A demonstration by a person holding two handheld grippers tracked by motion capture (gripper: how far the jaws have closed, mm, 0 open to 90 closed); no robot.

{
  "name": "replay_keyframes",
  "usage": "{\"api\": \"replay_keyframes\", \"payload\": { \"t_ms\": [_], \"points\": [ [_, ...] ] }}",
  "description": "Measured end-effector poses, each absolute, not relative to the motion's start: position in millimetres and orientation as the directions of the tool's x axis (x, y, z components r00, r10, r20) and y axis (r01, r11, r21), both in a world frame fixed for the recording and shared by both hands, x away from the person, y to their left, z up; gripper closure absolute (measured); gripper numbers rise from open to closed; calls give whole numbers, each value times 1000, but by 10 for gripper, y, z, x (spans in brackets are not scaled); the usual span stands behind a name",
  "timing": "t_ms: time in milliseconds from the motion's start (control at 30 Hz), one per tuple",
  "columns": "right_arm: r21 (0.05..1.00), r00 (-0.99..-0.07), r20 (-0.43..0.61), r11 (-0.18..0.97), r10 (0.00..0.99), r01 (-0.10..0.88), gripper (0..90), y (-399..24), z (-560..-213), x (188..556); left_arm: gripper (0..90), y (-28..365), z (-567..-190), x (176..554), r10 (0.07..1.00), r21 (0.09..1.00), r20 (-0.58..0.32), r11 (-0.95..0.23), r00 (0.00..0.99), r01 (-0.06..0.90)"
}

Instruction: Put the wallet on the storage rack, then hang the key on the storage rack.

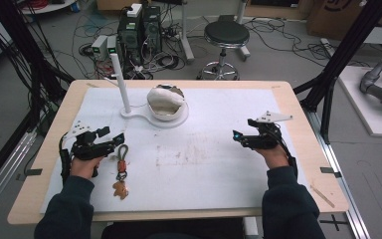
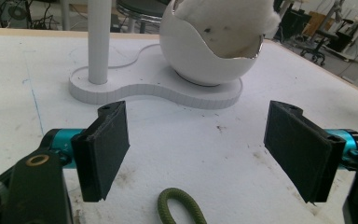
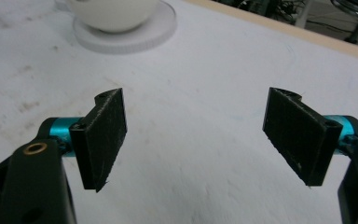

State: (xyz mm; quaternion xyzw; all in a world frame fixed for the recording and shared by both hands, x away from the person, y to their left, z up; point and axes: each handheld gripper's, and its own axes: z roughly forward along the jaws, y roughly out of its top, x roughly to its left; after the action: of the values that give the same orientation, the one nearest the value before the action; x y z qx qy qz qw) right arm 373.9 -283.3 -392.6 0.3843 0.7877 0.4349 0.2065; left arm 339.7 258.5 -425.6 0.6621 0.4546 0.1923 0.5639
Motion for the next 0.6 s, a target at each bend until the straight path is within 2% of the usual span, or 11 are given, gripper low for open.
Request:
{"api": "replay_keyframes", "payload": {
  "t_ms": [67, 233, 600],
  "points": [
    [840, -586, -8, 323, 810, 435, 218, -2931, -4047, 3680, 220, 2586, -4255, 3395, 822, 921, -259, 51, 507, 387],
    [846, -551, 18, 281, 834, 453, 218, -3024, -4084, 3688, 220, 2587, -4249, 3385, 826, 921, -255, 49, 503, 387],
    [850, -558, -2, 296, 830, 436, 218, -2999, -4074, 3666, 227, 2571, -4264, 3382, 825, 917, -260, 49, 502, 396]
  ]
}}
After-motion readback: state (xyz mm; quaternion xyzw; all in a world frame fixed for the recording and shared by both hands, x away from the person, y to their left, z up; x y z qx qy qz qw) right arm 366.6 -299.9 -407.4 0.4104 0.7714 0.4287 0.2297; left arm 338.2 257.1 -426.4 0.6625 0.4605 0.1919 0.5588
